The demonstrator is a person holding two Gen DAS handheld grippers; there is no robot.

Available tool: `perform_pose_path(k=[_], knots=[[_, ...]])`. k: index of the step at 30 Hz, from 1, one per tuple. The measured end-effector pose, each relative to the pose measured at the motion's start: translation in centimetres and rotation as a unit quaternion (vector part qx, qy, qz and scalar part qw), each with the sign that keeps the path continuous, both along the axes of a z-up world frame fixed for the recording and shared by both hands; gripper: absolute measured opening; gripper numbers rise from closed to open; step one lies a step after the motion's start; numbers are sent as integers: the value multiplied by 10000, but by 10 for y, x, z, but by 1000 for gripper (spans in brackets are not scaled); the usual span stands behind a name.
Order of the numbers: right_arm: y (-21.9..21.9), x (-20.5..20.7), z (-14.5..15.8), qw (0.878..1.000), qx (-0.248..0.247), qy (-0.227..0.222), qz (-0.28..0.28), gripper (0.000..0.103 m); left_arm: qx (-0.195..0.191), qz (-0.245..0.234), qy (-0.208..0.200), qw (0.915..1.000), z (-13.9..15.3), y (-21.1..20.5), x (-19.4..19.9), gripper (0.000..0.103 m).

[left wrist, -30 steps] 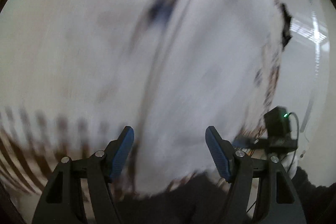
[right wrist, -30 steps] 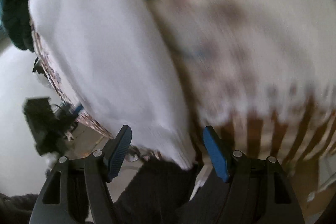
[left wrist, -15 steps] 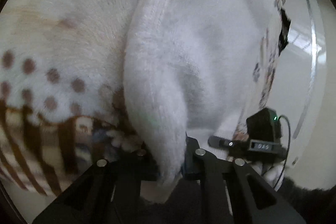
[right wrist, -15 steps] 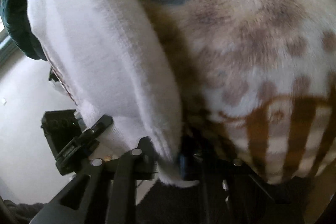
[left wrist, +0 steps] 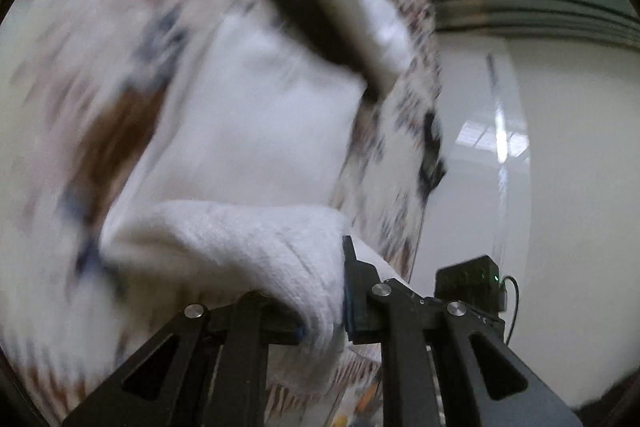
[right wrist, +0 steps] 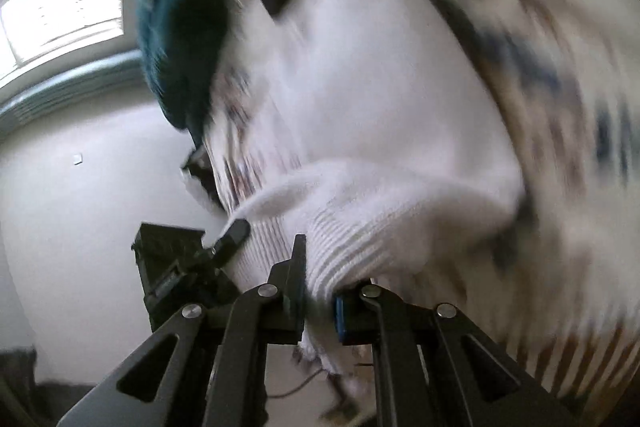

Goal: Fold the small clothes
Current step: 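Grasp the sweater hem with both grippers and lift it toward the collar, then pinch the sweater hem with both grippers and fold it over toward the collar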

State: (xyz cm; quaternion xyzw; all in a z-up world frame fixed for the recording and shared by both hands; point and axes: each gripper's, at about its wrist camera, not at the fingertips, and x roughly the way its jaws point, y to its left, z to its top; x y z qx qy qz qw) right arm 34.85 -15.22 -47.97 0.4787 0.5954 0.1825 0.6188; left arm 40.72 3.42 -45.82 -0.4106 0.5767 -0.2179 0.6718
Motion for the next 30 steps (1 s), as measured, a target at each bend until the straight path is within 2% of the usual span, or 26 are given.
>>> perform_pose_path(k=[2, 4, 6, 7, 8, 9, 10, 11, 13, 15, 17, 18, 19, 21, 22, 23, 24, 25, 26, 30], knots=[[-26, 44, 14, 9994, -154, -278, -124, 10, -110, 134, -154, 9997, -2, 1, 39, 13], [-34, 90, 20, 9986, -221, -427, -223, 11, -152, 187, -131, 9996, -11, -2, 80, 17], [-40, 133, 8, 9985, -162, -360, -387, 16, -172, 344, -48, 9992, -23, -1, 114, 36], [-44, 155, -1, 9982, -154, -254, -515, 21, -233, 427, -58, 9988, -25, -3, 127, 41], [-52, 171, -7, 9981, -94, -194, -578, 36, -427, 591, -94, 9973, -28, 6, 139, 53], [-52, 187, -11, 9974, 14, -198, -687, 45, -480, 720, -114, 9962, -26, 12, 142, 58], [-85, 173, -17, 9971, 23, -257, -715, 52, -523, 846, -165, 9949, -24, 12, 148, 58], [-90, 179, -17, 9965, -23, -322, -765, 54, -567, 918, -269, 9938, -20, 18, 150, 59], [-93, 183, -9, 9960, -235, -472, -723, 56, -107, 873, -446, 9951, -12, 21, 148, 61], [-100, 180, -3, 9936, -804, -553, -567, 58, 713, 435, -688, 9941, -8, 11, 146, 61], [-117, 171, -6, 9898, -1298, -490, -310, 58, 1509, -119, -733, 9858, -17, -10, 149, 61], [-125, 168, -11, 9872, -1525, -429, -193, 58, 1943, -460, -745, 9770, -25, -25, 154, 61], [-128, 170, -19, 9857, -1639, -369, -102, 58, 2110, -621, -758, 9726, -31, -30, 150, 61], [-126, 171, -35, 9832, -1810, -237, 88, 58, 2594, -1090, -741, 9567, -49, -52, 156, 56], [-121, 175, -43, 9818, -1876, -243, 165, 58, 2789, -1213, -769, 9495, -55, -58, 158, 46], [-116, 181, -50, 9798, -1958, -274, 286, 56, 3013, -1330, -803, 9408, -62, -65, 163, 7], [-112, 184, -58, 9773, -2058, -315, 404, 49, 3056, -1398, -776, 9386, -68, -67, 166, 7], [-107, 186, -58, 9742, -2163, -426, 477, 19, 2992, -1316, -820, 9415, -67, -63, 167, 7], [-104, 190, -59, 9714, -2271, -470, 512, 9, 2937, -1201, -887, 9442, -60, -57, 164, 6], [-109, 192, -39, 9675, -2410, -726, 233, 8, 2504, -569, -886, 9624, -41, -19, 159, 6]])
